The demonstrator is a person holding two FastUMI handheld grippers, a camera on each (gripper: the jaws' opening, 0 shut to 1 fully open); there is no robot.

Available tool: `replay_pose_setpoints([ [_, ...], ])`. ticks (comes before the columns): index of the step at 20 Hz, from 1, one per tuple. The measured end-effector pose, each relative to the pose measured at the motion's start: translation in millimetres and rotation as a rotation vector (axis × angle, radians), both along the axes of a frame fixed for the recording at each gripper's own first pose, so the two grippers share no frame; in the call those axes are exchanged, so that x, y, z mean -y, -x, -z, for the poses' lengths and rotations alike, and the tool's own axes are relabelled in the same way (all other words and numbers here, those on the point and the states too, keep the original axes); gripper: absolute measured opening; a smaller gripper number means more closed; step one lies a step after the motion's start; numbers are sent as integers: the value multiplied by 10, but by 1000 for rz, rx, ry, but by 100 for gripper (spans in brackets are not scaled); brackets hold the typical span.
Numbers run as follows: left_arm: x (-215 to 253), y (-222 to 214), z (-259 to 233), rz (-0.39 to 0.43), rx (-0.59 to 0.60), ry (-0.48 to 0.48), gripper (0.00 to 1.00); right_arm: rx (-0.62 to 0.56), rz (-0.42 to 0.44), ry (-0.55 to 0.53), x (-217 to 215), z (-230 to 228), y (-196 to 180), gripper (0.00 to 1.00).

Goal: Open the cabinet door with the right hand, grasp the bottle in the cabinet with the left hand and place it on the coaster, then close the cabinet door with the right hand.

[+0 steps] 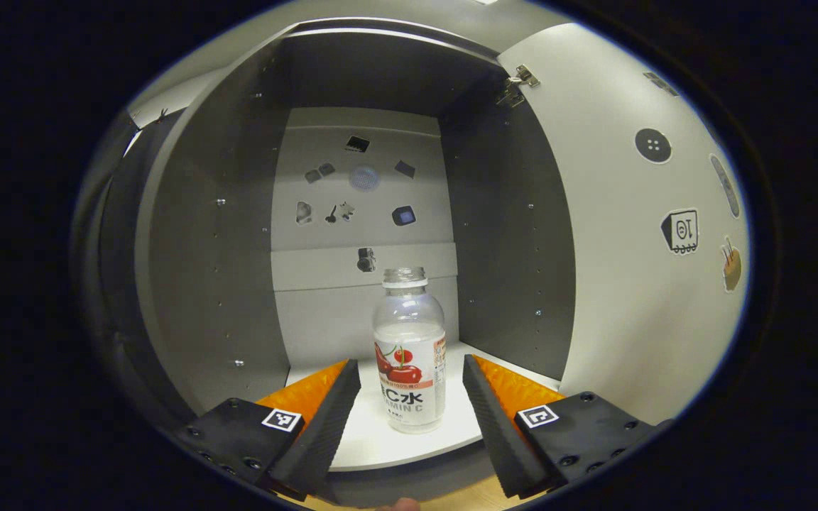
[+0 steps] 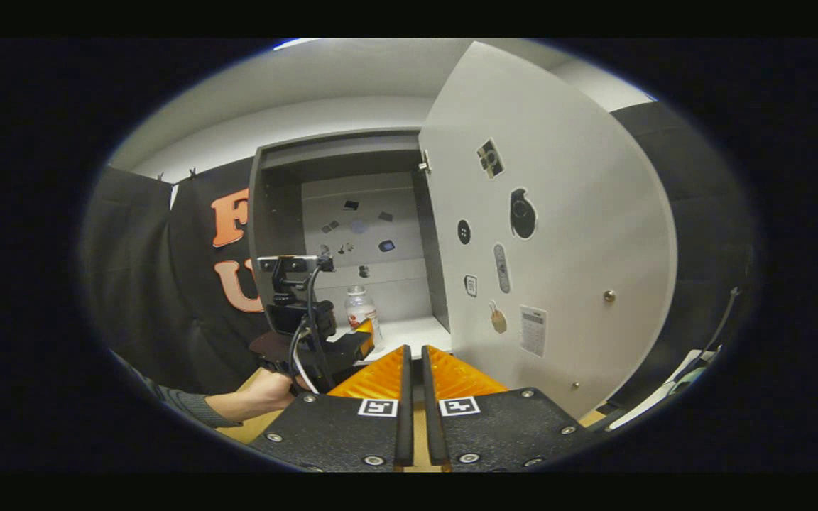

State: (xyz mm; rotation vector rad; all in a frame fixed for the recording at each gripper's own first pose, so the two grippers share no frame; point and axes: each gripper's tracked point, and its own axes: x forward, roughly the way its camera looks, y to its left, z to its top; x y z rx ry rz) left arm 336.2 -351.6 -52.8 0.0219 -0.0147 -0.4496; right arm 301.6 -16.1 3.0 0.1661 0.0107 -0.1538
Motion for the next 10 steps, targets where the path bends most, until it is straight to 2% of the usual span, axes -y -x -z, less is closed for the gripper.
replay_pose_setpoints([
  [1,46,-62,17,9,-13,13,95,-4,0,-1,-24,5,-82,7],
  [2,86,-122,12,18,-22,27,95,-11,2,2,-43,19,-134,0],
  [4,89,-253,20,9,-24,30,95,-24,6,3,-41,51,-232,0],
  [6,122,-361,9,3,-9,23,95,-25,6,-1,-54,44,-322,7],
  [10,226,-496,10,16,-6,6,95,-48,15,-17,-39,126,-421,7],
])
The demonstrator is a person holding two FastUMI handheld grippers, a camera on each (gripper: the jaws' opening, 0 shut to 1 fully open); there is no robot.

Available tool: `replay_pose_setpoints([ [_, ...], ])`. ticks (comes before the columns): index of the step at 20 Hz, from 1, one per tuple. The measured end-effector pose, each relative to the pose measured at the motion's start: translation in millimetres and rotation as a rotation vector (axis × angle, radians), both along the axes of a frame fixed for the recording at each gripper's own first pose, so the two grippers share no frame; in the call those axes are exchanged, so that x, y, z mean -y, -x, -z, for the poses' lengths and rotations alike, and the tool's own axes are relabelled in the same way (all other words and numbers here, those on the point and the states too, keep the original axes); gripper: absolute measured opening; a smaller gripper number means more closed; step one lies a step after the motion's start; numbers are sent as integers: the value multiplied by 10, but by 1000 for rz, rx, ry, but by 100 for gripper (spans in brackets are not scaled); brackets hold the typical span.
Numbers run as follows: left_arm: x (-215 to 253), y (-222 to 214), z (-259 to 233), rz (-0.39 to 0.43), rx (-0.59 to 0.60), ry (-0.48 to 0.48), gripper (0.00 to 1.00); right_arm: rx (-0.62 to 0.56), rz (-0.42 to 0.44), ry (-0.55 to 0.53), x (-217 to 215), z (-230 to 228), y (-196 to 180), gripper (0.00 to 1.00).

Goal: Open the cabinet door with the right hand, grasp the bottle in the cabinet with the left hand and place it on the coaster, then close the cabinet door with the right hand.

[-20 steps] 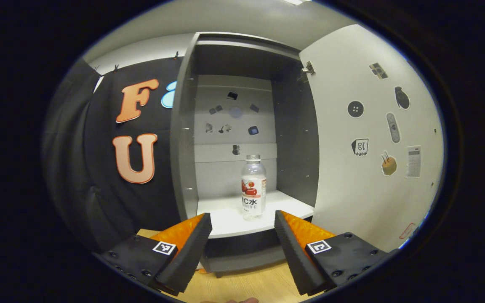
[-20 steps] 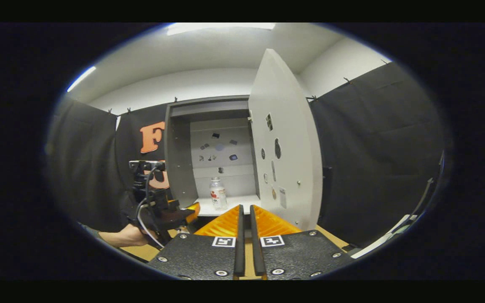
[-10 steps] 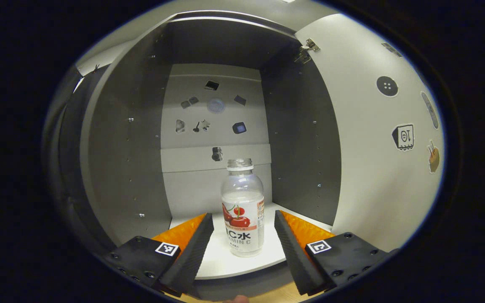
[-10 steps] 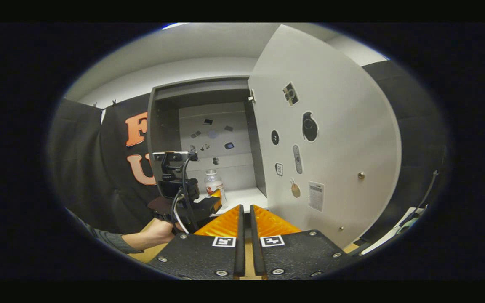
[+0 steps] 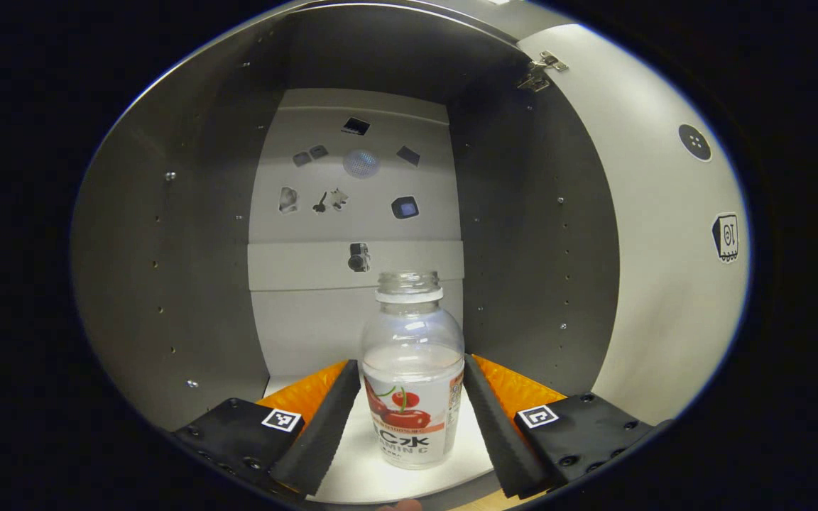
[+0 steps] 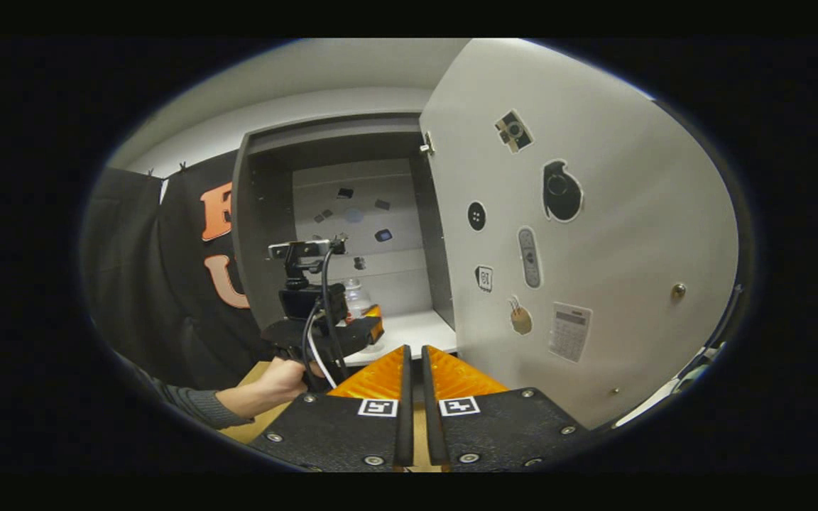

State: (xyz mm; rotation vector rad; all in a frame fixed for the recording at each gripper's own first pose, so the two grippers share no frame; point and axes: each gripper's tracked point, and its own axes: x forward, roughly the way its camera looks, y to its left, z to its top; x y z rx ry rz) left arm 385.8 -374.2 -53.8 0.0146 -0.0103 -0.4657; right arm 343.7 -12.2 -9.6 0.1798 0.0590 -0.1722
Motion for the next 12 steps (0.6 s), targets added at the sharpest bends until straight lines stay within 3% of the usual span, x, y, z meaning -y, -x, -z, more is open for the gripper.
replay_pose_setpoints([
  [2,3,-5,-46,3,16,1,95,-14,4,0,14,52,-16,7],
  [4,-22,50,-81,4,16,14,84,-21,0,0,7,83,-15,7],
  [12,-494,641,-272,-54,92,-6,84,-23,-46,-21,-71,205,187,7],
])
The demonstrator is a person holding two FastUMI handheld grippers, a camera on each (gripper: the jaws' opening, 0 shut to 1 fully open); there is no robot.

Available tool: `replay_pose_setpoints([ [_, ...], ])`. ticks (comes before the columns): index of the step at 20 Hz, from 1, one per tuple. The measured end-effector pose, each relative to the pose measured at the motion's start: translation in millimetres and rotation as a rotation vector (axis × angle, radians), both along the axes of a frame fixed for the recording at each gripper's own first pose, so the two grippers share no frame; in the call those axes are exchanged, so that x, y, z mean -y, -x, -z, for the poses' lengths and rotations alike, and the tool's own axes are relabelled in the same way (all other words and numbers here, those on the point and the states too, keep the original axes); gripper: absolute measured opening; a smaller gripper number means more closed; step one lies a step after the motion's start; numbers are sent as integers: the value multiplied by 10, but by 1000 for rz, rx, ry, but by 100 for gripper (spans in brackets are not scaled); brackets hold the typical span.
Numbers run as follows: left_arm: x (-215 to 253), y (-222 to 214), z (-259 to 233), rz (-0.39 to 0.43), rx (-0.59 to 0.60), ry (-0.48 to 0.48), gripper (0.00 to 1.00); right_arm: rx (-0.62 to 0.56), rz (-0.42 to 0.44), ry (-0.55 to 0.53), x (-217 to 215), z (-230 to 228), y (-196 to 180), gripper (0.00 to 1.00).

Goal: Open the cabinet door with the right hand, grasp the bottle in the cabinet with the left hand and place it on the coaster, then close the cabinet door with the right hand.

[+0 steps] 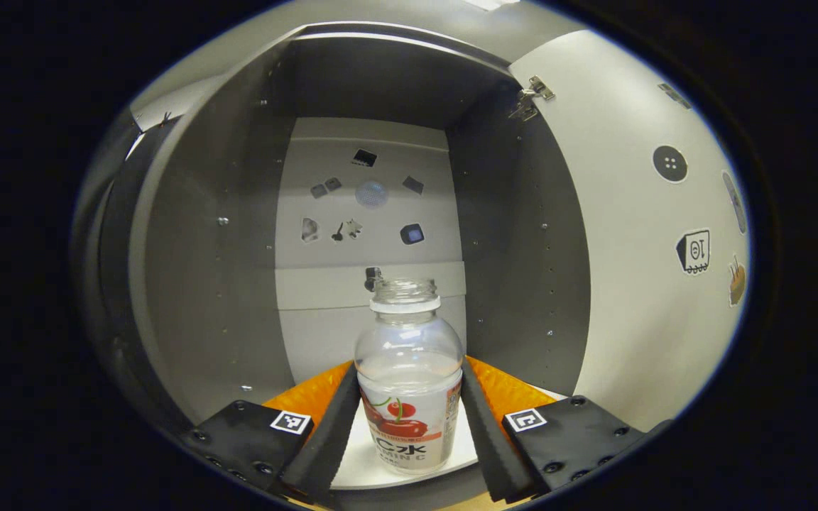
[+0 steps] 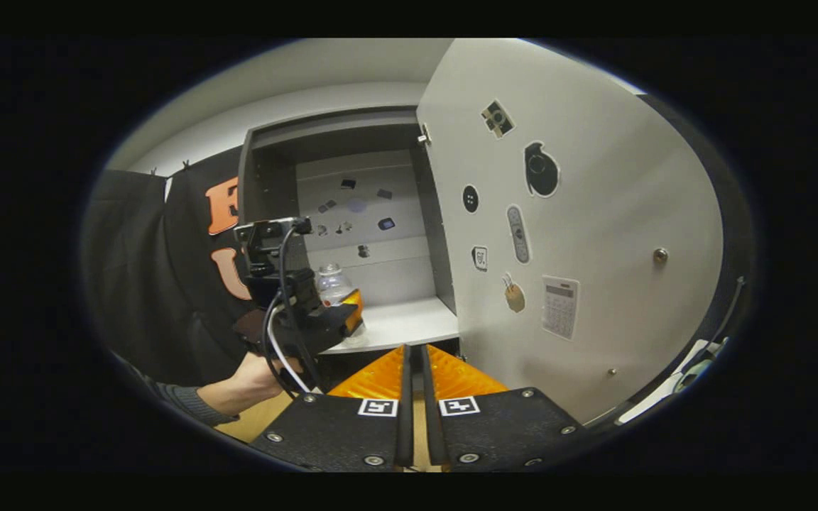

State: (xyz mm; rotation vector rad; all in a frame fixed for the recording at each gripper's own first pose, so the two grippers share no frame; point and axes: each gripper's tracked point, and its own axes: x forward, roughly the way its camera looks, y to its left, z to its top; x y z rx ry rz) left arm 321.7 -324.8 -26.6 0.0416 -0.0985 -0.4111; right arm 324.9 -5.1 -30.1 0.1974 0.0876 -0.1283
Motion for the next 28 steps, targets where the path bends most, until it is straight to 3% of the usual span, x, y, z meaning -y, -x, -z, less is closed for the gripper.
replay_pose_setpoints([
  [8,-613,835,272,-98,-46,13,85,-8,-75,-5,-112,101,433,7],
  [16,-1194,1584,1177,-189,-126,-44,83,-65,-152,-22,-242,319,768,6],
  [20,-1365,1824,1653,-219,-146,-71,84,-46,-206,-57,-400,329,821,7],
  [21,-1381,1876,1753,-218,-147,-75,84,-56,-209,-50,-402,355,813,3],
  [28,-1491,2049,2430,-225,-205,-87,84,-167,-218,-31,-486,736,839,6],
])
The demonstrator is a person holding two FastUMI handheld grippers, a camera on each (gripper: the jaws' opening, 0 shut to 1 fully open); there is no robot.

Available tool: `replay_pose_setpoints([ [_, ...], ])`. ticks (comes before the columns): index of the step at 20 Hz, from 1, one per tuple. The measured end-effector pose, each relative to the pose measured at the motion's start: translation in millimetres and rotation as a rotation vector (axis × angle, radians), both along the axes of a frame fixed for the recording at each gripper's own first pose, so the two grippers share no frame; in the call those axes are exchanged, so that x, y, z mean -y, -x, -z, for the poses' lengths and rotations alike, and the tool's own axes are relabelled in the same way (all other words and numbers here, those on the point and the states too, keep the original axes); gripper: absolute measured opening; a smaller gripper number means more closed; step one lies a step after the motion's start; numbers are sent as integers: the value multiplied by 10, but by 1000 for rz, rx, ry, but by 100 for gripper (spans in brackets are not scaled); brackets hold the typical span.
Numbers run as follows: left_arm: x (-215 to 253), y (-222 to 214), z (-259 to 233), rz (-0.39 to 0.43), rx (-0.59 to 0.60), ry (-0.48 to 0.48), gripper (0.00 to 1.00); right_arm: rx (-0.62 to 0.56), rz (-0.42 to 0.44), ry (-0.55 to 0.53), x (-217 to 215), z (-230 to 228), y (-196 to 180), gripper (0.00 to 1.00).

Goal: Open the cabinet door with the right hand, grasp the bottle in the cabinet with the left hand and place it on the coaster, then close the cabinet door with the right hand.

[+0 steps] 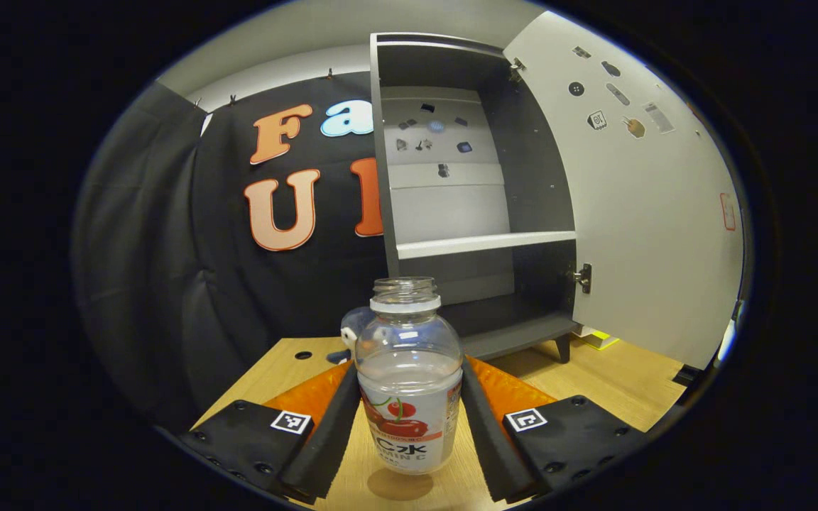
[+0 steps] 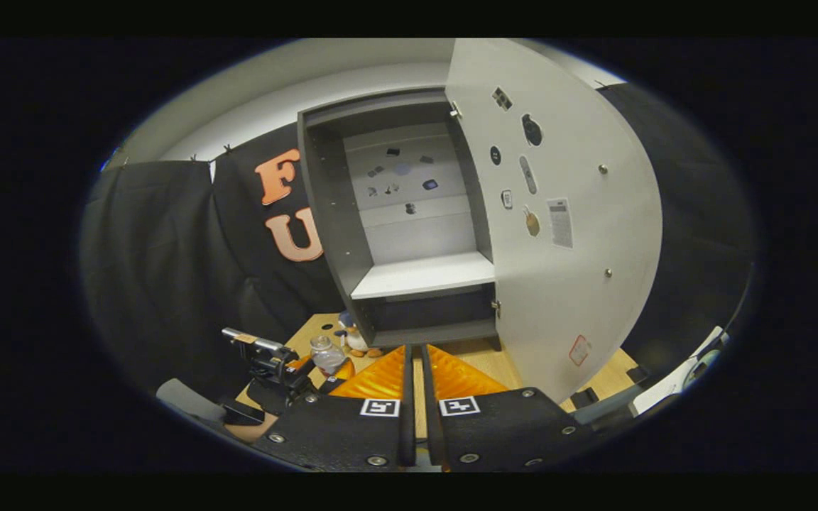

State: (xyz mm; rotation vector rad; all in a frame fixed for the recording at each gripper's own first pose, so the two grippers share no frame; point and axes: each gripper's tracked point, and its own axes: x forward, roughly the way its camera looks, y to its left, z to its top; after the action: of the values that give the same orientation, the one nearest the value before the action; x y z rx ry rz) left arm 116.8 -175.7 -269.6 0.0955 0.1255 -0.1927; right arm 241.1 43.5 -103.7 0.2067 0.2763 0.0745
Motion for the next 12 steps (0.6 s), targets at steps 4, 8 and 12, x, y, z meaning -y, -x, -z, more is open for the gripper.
replay_pose_setpoints([
  [4,-102,25,437,-3,-51,13,84,-76,2,-4,-49,269,-9,6],
  [8,-167,-21,771,-17,-94,23,85,-130,0,3,-93,436,-22,6],
  [12,-264,-81,1026,-42,-143,29,85,-181,8,2,-115,599,-12,6],
])
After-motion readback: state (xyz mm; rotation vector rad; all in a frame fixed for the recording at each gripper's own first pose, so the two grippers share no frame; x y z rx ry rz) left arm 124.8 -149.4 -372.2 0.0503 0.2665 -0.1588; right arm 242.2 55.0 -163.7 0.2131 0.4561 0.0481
